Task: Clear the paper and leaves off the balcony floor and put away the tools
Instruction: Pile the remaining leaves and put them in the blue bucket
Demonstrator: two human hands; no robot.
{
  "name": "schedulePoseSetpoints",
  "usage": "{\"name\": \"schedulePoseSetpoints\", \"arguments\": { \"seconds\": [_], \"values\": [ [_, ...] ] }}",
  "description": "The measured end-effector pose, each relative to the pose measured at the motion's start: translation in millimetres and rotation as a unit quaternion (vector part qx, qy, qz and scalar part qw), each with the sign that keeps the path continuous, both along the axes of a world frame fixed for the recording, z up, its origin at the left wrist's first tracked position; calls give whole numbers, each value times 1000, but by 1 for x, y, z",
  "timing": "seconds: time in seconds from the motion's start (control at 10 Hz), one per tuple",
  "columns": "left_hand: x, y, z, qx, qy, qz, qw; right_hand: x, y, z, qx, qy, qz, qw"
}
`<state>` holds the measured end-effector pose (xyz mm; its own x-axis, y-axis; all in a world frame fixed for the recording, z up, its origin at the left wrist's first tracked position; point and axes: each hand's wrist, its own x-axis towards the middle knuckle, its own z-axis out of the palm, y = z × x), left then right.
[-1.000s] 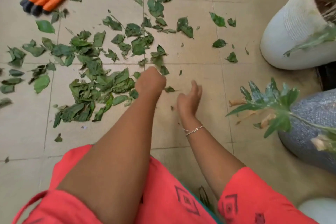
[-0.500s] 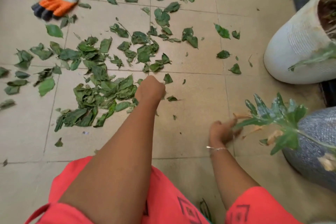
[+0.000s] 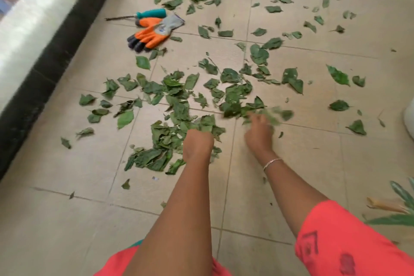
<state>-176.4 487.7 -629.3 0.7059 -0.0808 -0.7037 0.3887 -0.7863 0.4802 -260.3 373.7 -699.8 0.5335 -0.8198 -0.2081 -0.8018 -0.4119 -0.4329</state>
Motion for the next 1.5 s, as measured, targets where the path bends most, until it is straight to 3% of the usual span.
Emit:
{"name": "schedulePoseSetpoints", "arguments": {
  "seconds": [0.1,0.2,0.3,0.4,0.5,0.6,0.7,0.8,0.9,1.0,1.1,1.2,1.3,1.4,1.5],
  "values": [
    [13,13,-1,27,-26,58,998,21,37,8,-1,3,47,999],
    [26,25,1,66,-45,119,990,24,121,24,132,-30,311,941],
    [40,37,0,58,-42,175,982,34,159,22,206,-60,403,890],
    [54,53,-3,2,-34,277,960,60,136,-5,180,-65,352,916],
    [68,70,0,-76,-38,383,920,77,80,-10,66,-24,164,984],
    [81,80,4,-108,-43,438,892,82,82,11,-18,-15,141,990],
    [82,86,6,-77,-44,418,904,82,165,17,15,27,468,883],
    [81,91,8,-45,-58,429,900,111,205,37,289,48,511,808],
    [86,103,7,-19,-65,400,914,164,200,59,143,380,525,748],
    [92,125,3,-45,-81,387,917,157,178,-12,219,19,355,909],
    [100,144,-2,-68,-73,386,917,154,116,-15,87,-44,265,959],
    [112,163,-13,-57,-44,336,939,143,94,-3,3,-32,189,981],
    [118,184,-30,-52,-8,271,961,99,154,-1,111,-33,340,933],
    [108,206,-49,-18,5,248,969,42,220,-11,205,59,566,796],
    [87,215,-66,0,36,255,966,48,213,-24,174,50,549,816]
  ]
}}
